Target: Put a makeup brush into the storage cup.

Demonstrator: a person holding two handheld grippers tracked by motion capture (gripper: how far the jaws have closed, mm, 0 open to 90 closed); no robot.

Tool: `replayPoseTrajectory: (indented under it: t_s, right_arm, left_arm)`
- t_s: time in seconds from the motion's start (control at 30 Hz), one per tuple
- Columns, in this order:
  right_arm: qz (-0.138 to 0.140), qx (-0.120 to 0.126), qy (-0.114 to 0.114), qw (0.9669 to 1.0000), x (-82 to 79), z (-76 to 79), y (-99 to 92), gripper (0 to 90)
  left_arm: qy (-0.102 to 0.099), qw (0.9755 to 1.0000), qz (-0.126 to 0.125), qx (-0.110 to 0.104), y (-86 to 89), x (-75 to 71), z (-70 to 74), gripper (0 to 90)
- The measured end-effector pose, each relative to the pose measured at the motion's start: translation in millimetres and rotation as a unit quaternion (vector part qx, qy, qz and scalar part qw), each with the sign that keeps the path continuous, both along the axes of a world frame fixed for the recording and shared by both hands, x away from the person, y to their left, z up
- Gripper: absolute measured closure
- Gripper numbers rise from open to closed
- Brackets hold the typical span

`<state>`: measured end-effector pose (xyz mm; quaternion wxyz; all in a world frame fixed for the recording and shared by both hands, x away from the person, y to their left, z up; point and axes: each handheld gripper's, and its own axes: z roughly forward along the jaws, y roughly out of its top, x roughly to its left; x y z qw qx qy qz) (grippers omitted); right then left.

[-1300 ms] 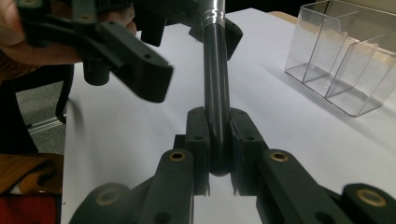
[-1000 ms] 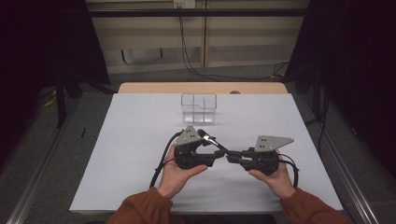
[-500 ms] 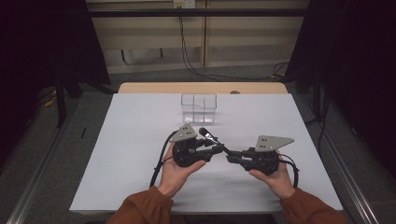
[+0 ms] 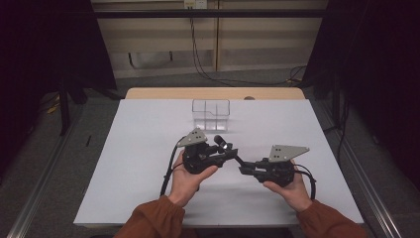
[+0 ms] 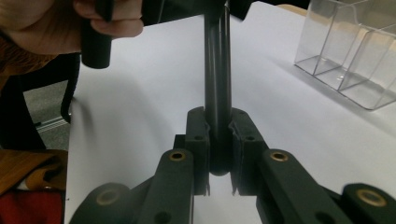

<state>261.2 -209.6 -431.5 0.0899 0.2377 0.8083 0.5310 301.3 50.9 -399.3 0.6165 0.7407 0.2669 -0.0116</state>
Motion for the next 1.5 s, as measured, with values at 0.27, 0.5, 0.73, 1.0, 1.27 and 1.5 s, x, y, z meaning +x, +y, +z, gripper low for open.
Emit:
replayPoseTrajectory:
  t_s: [0.27,0.5,0.73,1.0,1.27,1.5]
  right_arm:
    - [0.004,-0.006,0.004,1.0,-0.2,-3.9,4.7,79.6]
    - [0.008,-0.002,0.011,0.9999,0.3,-5.5,6.8,78.8]
    - [0.013,0.011,0.022,0.9996,1.8,-5.8,5.1,62.1]
    - [0.013,0.027,0.029,0.9991,2.2,-4.7,1.4,42.8]
    - [0.012,0.04,0.035,0.9985,2.5,-4.2,-1.8,26.8]
    - [-0.011,0.054,0.038,0.9977,4.1,-3.9,-5.9,12.4]
  left_arm:
    - [0.003,0.9999,-0.009,-0.005,-1.8,-1.7,1.1,74.0]
    - [0.01,0.9995,-0.025,-0.014,-2.4,-3.0,2.7,77.2]
    - [-0.007,0.9994,-0.033,-0.009,-2.8,-7.1,10.5,79.7]
    - [-0.003,0.9996,-0.028,-0.006,5.2,-3.4,12.6,79.7]
    - [0.002,0.9995,-0.028,0.012,12.6,-1.0,16.8,79.7]
    - [-0.003,0.9989,-0.026,0.039,18.4,1.3,23.1,79.7]
